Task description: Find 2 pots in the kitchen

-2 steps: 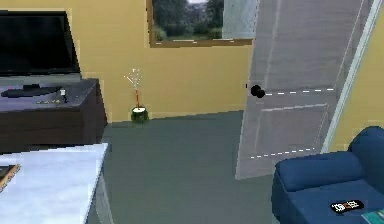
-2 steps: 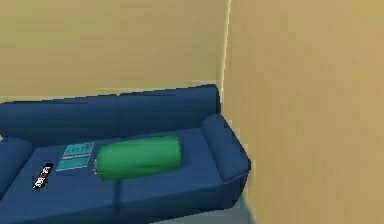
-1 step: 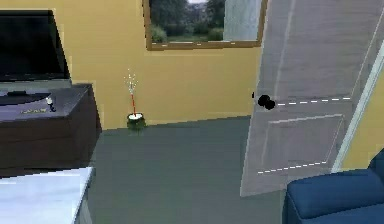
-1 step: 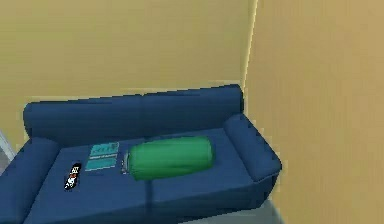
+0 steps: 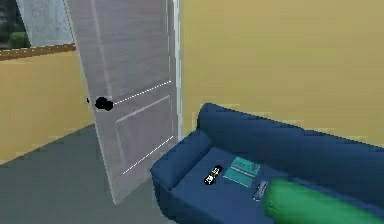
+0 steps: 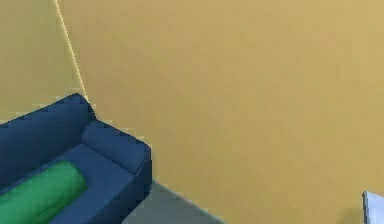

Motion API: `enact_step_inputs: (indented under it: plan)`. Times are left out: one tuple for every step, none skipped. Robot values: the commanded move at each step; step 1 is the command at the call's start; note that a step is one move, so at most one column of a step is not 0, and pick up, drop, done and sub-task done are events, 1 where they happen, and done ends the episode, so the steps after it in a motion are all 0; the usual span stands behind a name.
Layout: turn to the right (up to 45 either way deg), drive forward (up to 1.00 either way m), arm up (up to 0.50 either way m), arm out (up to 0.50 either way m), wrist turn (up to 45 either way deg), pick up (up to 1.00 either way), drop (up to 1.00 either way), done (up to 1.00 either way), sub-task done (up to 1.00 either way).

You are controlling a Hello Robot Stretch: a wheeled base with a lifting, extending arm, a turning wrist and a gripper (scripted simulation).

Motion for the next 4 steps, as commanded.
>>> enact_step_inputs:
  plan:
    - [33.0,0.00,0.00,0.00,0.0,0.00,0.00,0.00,0.00]
    - [0.0,0.05,0.00,0.00,0.0,0.00,0.00,0.00,0.00]
    - [-45.0,0.00,0.00,0.00,0.0,0.00,0.00,0.00,0.00]
    - [-33.0,0.00,0.00,0.00,0.0,0.00,0.00,0.00,0.00]
